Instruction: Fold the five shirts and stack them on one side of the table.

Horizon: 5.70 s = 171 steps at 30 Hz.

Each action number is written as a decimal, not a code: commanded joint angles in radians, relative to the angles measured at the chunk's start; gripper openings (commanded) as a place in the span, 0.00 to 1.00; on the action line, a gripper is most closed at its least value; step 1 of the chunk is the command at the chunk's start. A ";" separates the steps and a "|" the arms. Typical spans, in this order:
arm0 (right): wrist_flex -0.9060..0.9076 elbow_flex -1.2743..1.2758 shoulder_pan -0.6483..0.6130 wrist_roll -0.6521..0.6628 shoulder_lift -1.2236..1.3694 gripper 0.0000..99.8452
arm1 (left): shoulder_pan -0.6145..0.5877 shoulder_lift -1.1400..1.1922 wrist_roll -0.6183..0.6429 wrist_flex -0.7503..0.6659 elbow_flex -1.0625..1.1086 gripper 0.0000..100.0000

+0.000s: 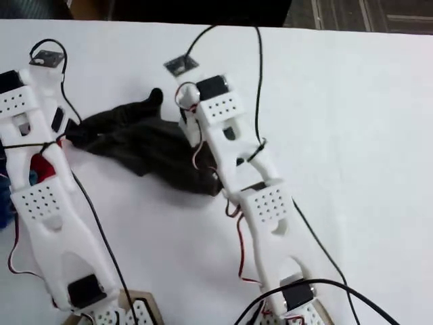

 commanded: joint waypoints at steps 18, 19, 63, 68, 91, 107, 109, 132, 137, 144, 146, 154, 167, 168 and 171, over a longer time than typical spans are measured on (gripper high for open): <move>-0.025 -0.176 -0.016 -0.008 0.042 0.18 | 0.005 -0.014 -0.002 0.017 -0.001 0.29; -0.025 -0.176 -0.016 -0.008 0.051 0.18 | 0.005 -0.014 -0.002 0.017 -0.001 0.29; -0.053 0.951 0.306 0.376 -1.132 0.02 | 0.135 -0.178 0.064 0.021 0.134 0.29; -0.295 1.349 0.433 0.465 -1.257 0.02 | 0.247 -0.351 0.057 0.017 0.325 0.29; -0.440 1.542 0.552 0.462 -1.260 0.02 | 0.664 -0.245 0.221 -0.292 0.302 0.29; -0.475 1.617 0.552 0.463 -1.267 0.02 | 0.654 -0.152 0.373 -0.295 0.246 0.19; -0.483 1.631 0.552 0.463 -1.268 0.02 | 0.649 -0.152 0.371 -0.295 0.246 0.19; -0.483 1.631 0.552 0.465 -1.268 0.02 | 0.651 -0.055 0.367 -0.282 0.223 0.13; -0.483 1.631 0.552 0.462 -1.268 0.02 | 0.649 -0.055 0.367 -0.192 0.077 0.02; -0.504 1.620 0.550 0.460 -1.270 0.02 | 0.635 -0.055 0.365 0.017 -0.225 0.02; -0.513 1.579 0.550 0.459 -1.277 0.02 | 0.603 -0.071 0.365 0.021 -0.263 0.02; -0.492 1.392 0.492 0.305 -1.369 0.06 | 0.453 -0.265 0.373 0.021 -0.128 0.02; -0.348 1.528 0.289 0.313 -1.402 0.21 | 0.295 -0.459 0.364 -0.167 0.860 0.03; -0.352 1.530 0.318 0.315 -1.402 0.21 | 0.276 -0.459 0.364 -0.195 0.888 0.03; -0.449 1.533 0.389 0.305 -1.391 0.21 | 0.233 -0.456 0.339 -0.235 0.917 0.03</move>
